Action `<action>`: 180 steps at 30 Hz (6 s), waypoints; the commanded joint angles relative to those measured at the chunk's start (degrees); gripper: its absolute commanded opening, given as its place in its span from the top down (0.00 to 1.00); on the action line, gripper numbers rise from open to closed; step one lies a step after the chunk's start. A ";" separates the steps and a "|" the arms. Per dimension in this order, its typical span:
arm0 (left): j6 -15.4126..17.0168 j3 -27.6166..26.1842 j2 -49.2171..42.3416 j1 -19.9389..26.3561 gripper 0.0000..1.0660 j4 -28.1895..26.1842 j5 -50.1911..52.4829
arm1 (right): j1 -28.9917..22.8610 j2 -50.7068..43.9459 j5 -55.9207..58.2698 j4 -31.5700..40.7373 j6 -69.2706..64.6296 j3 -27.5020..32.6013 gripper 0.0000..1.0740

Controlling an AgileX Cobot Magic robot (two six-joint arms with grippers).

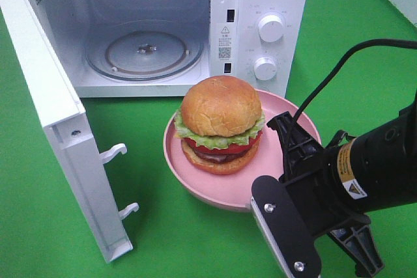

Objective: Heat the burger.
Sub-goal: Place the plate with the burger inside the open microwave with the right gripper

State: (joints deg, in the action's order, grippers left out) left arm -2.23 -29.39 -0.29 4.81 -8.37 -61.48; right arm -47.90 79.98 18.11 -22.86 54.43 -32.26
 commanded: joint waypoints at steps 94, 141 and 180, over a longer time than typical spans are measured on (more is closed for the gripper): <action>-0.06 -0.06 -0.92 0.11 0.06 -0.06 0.40 | 6.76 32.09 8.25 19.94 30.94 -46.29 1.00; -0.06 -0.06 -0.92 0.11 0.06 -0.06 0.40 | 8.19 51.39 12.95 12.78 14.38 -76.20 1.00; -0.06 -0.06 -0.92 0.11 0.06 -0.06 0.40 | 8.88 58.84 13.87 14.04 14.55 -86.97 0.97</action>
State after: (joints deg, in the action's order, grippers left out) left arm -2.23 -29.39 -0.29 4.81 -8.37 -61.48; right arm -39.08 139.86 35.29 -8.42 68.87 -117.97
